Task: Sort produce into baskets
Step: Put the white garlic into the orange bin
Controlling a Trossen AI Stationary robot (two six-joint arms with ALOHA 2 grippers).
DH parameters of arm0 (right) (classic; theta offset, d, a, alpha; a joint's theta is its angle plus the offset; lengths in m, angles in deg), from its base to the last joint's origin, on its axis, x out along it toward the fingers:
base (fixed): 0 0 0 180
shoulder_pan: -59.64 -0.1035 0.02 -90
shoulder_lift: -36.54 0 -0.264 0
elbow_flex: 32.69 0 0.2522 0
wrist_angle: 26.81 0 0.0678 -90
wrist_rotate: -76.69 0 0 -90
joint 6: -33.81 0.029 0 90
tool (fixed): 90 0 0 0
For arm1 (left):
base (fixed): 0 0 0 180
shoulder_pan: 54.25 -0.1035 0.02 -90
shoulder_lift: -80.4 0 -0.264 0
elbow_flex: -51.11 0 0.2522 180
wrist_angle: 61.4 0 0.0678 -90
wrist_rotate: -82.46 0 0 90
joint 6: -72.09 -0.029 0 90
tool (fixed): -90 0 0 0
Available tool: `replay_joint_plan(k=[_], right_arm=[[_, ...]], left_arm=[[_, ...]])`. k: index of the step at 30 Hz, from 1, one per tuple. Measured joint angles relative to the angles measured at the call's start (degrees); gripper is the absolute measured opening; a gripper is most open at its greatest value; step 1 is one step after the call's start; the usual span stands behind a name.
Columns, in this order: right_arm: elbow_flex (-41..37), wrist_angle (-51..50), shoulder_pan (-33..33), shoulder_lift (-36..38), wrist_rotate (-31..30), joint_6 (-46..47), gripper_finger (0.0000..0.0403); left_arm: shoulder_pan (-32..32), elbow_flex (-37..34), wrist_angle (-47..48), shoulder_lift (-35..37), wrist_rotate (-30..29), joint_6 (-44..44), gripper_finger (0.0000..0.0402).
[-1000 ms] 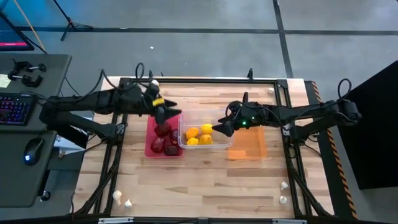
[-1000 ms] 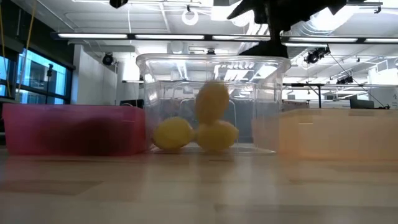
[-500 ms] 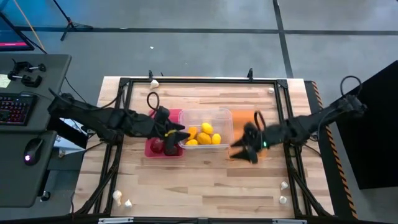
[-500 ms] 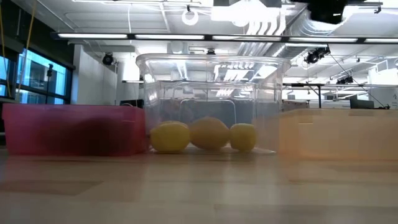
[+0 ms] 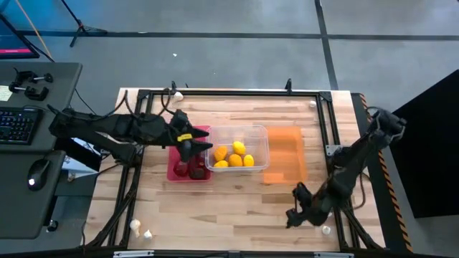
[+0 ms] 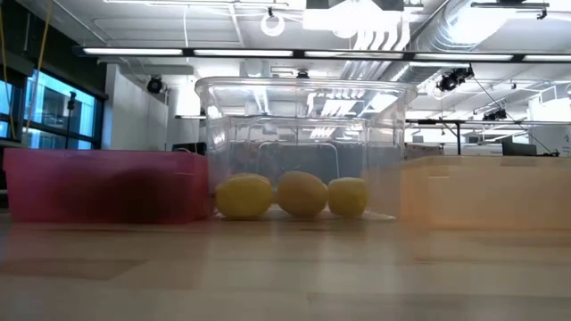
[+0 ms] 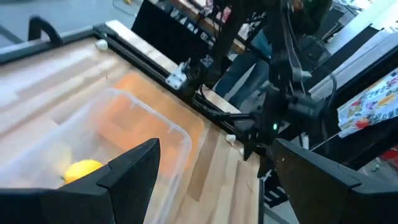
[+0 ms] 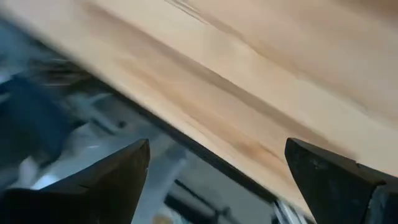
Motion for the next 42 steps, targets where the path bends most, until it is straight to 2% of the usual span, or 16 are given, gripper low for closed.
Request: replay_joint_plan(k=[2,5,9,17,24,30,35,42], right_arm=[[0.0,-0.4,-0.9,-2.7,6.0,4.6,0.0362],[0.0,-0.1,-1.0,-6.0,15.2,5.0,0.0362],[0.0,-2.0,-0.9,-8.7,22.2,4.3,0.0362],[0.0,-11.4,-1.2,-10.8,27.7,4.4,0.0362],[0.0,-10.7,-1.7,-12.1,28.4,4.3,0.0362],[0.0,-9.1,-2.2,-16.3,33.1,0.1,0.0357],[0.0,-8.6,-2.3,-18.7,34.2,-1.8,0.0314],[0.0,-7.7,-2.3,-18.9,34.7,-1.6,0.0203]], left_arm=[[-0.7,0.0,-0.1,0.8,0.0,-1.9,0.0298],[-1.7,0.0,0.0,2.0,0.0,-4.4,0.0298],[-2.9,0.0,-0.1,2.7,0.0,-7.0,0.0298],[-3.6,0.0,1.0,2.7,0.0,-8.1,0.0298],[-3.6,0.0,2.6,2.7,0.0,-7.3,0.0298],[-3.5,0.0,2.5,2.7,0.0,-6.8,0.0298],[-3.5,0.0,2.5,2.7,0.0,-6.6,0.0298],[-3.5,0.0,2.5,2.7,0.0,-5.5,0.0298]])
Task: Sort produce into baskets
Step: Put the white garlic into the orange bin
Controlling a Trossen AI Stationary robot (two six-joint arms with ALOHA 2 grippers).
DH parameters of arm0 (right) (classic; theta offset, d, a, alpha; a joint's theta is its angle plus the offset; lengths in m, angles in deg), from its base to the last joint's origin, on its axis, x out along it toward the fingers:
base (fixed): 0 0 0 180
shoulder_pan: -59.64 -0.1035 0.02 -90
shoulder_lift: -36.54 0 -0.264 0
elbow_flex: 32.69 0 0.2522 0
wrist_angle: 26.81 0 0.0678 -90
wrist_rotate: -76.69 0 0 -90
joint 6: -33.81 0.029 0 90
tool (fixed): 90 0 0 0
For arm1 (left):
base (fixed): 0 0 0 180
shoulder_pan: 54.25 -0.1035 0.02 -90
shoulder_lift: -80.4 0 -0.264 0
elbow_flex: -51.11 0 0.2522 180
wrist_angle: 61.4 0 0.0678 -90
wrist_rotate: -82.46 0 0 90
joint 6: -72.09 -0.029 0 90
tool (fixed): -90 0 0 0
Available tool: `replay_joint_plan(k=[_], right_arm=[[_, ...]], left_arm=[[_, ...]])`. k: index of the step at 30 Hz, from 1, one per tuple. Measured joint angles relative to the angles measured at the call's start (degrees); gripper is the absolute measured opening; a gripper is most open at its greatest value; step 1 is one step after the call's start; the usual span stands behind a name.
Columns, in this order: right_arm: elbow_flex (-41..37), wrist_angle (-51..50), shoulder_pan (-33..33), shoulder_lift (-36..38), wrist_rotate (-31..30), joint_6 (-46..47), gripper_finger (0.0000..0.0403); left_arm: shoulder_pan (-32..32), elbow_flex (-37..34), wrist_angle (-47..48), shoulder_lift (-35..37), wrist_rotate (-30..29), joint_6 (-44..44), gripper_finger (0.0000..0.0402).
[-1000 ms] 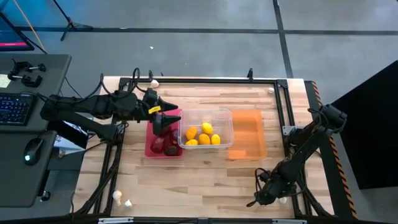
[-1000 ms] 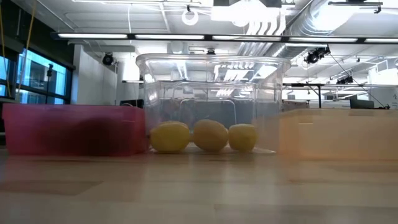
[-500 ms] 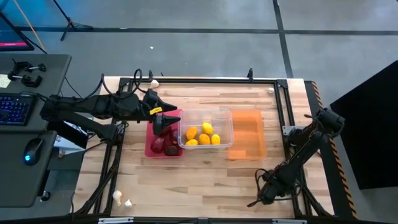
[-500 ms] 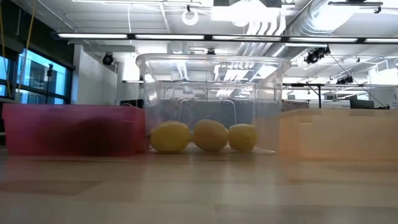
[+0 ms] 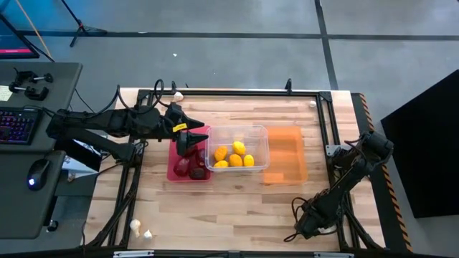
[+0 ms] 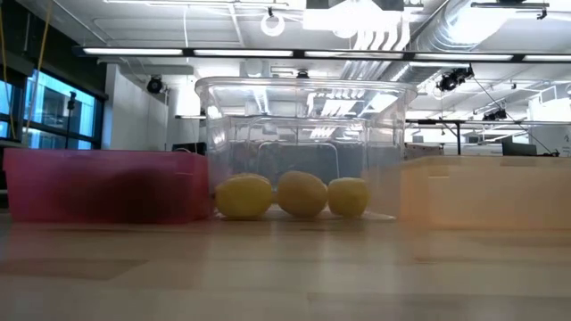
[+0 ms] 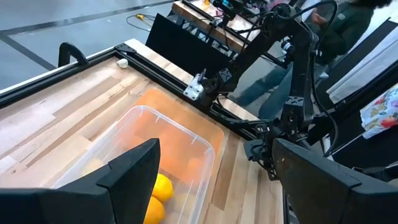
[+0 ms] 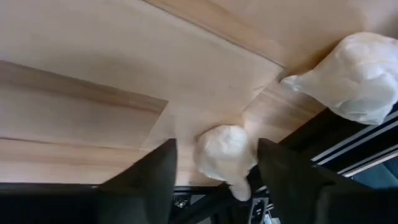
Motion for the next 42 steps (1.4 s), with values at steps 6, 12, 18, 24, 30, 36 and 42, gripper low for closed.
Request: replay_joint_plan(k=[6,12,18,24,30,36,42], right_arm=[[0.0,0.9,0.0,0.0,-0.1,-0.6,0.0142],[0.0,3.3,0.0,0.0,-0.8,-1.1,0.0136],[0.0,5.7,0.0,0.0,-2.4,-3.0,0.0133],[0.0,11.1,0.3,2.0,-7.6,-3.1,0.0109],[0.0,18.6,2.7,8.2,-29.1,-5.7,0.0089],[0.0,35.2,9.9,13.9,-48.6,-25.1,0.0088],[0.1,56.6,21.2,16.5,-54.0,-54.7,0.0088]], left_arm=[[0.0,0.0,0.0,0.0,0.0,0.0,0.0298],[0.0,0.0,0.0,0.0,0.0,0.0,0.0298],[0.0,0.0,0.0,0.0,0.0,0.0,0.0298],[0.0,0.0,0.0,0.0,0.0,-1.4,0.0298],[0.0,0.0,0.0,0.0,-0.1,-1.5,0.0298],[0.0,0.0,0.0,0.0,-0.3,-1.5,0.0298],[0.0,0.0,0.0,0.0,-0.3,-1.5,0.0298]])
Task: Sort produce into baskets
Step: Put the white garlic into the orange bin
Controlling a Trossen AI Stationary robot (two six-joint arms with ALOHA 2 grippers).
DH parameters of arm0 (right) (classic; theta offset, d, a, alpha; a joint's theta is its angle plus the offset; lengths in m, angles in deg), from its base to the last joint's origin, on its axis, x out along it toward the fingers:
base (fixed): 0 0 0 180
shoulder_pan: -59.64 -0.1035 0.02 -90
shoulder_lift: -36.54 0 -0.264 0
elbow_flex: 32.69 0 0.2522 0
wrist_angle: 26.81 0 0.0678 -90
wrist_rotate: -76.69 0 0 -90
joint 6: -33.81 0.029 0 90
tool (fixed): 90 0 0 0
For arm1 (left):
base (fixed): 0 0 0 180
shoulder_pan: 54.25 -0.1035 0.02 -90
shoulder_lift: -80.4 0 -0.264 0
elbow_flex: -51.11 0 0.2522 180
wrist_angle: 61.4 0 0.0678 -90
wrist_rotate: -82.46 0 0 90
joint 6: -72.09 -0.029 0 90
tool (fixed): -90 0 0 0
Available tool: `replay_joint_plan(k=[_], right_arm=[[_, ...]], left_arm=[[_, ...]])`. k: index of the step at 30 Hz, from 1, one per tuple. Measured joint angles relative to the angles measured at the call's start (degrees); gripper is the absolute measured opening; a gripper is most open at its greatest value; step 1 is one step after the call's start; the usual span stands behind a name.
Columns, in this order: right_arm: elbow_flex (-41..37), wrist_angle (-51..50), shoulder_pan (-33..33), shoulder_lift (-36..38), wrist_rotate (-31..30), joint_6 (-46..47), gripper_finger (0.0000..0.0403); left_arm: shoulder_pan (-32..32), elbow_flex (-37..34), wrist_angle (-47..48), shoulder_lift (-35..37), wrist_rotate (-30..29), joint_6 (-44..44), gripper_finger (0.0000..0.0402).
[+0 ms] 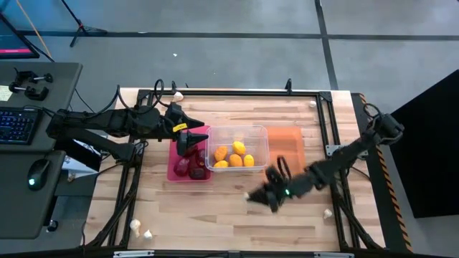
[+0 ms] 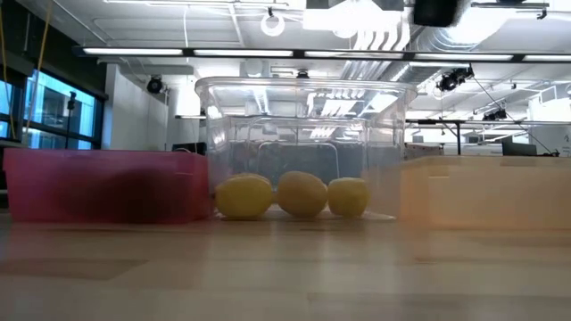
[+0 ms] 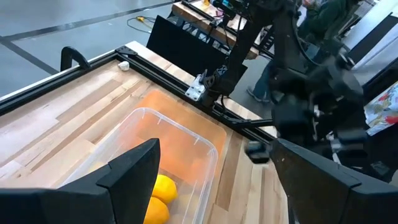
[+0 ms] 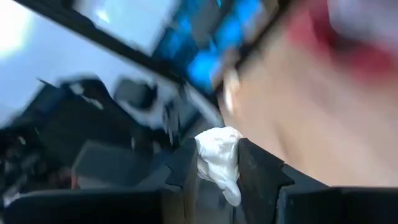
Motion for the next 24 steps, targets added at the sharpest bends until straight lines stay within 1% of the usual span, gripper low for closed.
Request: replay_joint_plan(k=[2,5,7,9,12,15,18,21,24], right_arm=[[0.0,3.2,3.7,0.6,0.2,-7.2,0.0088],[0.0,1.4,8.7,2.9,3.9,-12.5,0.0088],[0.0,-3.0,11.5,5.3,7.9,-14.5,0.0088],[0.0,-9.2,13.7,8.7,10.5,-15.5,0.0088],[0.0,-19.8,15.8,15.2,10.3,-16.5,0.0088],[0.0,-31.8,16.8,22.1,6.9,-16.5,0.0088],[0.0,-45.4,16.8,27.6,0.8,-12.4,0.0088],[0.0,-59.8,16.8,30.8,-5.0,-4.2,0.0088],[0.0,-70.4,16.8,31.4,-9.0,4.4,0.0088]], left_arm=[[0.0,0.0,0.0,0.0,0.0,0.1,0.0298],[0.0,0.0,0.0,0.0,0.2,0.3,0.0298],[0.1,0.0,0.0,0.0,0.2,1.3,0.0298],[0.1,0.0,0.1,0.0,0.2,1.5,0.0298],[0.1,0.0,0.1,0.0,0.2,1.5,0.0298],[0.1,0.0,0.1,0.0,0.2,1.7,0.0298],[0.1,0.0,0.2,0.0,0.3,2.2,0.0298],[0.1,0.0,0.3,0.0,0.3,3.0,0.0298],[0.2,0.0,0.3,0.0,0.2,3.2,0.0298]])
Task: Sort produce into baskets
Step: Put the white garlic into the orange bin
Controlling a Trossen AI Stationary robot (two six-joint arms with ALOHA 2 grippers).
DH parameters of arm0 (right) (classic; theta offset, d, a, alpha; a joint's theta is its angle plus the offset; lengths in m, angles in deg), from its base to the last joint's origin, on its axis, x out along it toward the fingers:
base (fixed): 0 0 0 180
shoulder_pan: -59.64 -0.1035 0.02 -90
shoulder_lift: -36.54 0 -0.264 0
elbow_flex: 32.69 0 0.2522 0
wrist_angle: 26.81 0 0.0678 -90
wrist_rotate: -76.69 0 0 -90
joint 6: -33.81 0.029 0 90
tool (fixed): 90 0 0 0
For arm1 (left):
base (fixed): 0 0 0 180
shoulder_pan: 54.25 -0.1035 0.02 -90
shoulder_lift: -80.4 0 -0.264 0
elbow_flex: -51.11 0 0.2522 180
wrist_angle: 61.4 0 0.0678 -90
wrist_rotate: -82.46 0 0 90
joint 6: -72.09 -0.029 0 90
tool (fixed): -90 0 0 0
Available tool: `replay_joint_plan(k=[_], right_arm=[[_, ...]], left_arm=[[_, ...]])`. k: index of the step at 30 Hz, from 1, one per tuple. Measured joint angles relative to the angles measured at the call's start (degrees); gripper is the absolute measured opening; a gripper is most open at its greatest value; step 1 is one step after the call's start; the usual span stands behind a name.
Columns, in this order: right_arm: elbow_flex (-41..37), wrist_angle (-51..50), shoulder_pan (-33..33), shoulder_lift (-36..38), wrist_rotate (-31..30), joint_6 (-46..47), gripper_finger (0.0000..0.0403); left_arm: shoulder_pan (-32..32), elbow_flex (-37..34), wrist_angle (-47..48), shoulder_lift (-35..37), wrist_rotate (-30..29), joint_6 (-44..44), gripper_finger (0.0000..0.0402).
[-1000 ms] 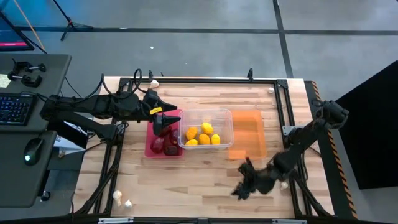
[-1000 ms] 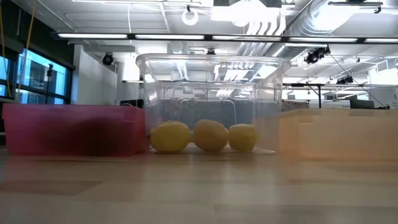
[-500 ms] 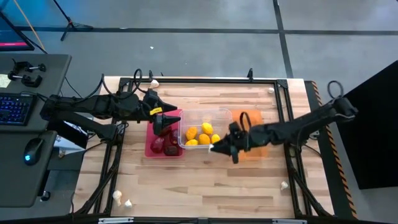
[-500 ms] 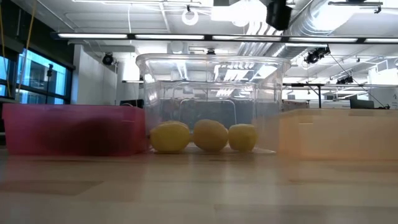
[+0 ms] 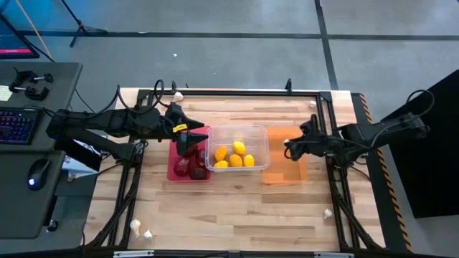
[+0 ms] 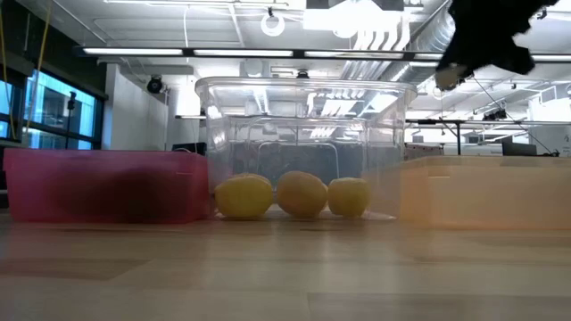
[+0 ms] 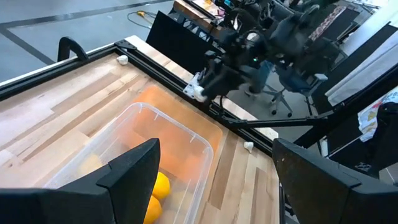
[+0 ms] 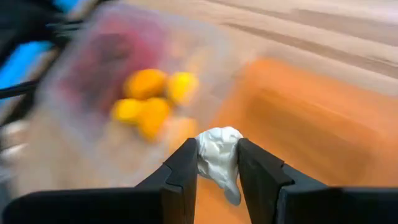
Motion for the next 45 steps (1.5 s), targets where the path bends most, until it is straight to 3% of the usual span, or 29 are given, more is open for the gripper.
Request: replay_joint_plan(k=[4,9,21,24,34,39,45], right_arm=[[0.0,-5.5,0.0,-1.2,-6.2,7.5,0.0088],[0.0,-5.9,0.0,-3.6,-8.8,8.3,0.0088],[0.0,-6.2,0.4,-8.5,-4.7,11.4,0.0099],[0.0,-6.3,0.8,-8.5,-3.3,12.0,0.0137],[0.0,-7.5,1.1,-8.4,-2.1,12.7,0.0327],[0.0,-7.4,1.1,-7.9,6.8,13.7,0.0369],[0.0,-6.3,-2.2,-7.2,27.1,10.5,0.0378]], left_arm=[[0.5,0.0,0.0,0.0,-0.2,0.0,0.0298],[1.3,0.0,0.1,0.0,-0.6,0.0,0.0298],[3.5,0.0,0.2,0.0,-0.7,-0.1,0.0298],[3.8,0.0,0.2,0.0,-0.7,-0.1,0.0298],[4.4,0.0,1.7,0.0,-0.7,0.0,0.0298],[4.4,0.0,1.7,0.0,-0.7,-0.1,0.0298],[4.4,0.0,1.7,0.0,-0.1,0.8,0.0298]])
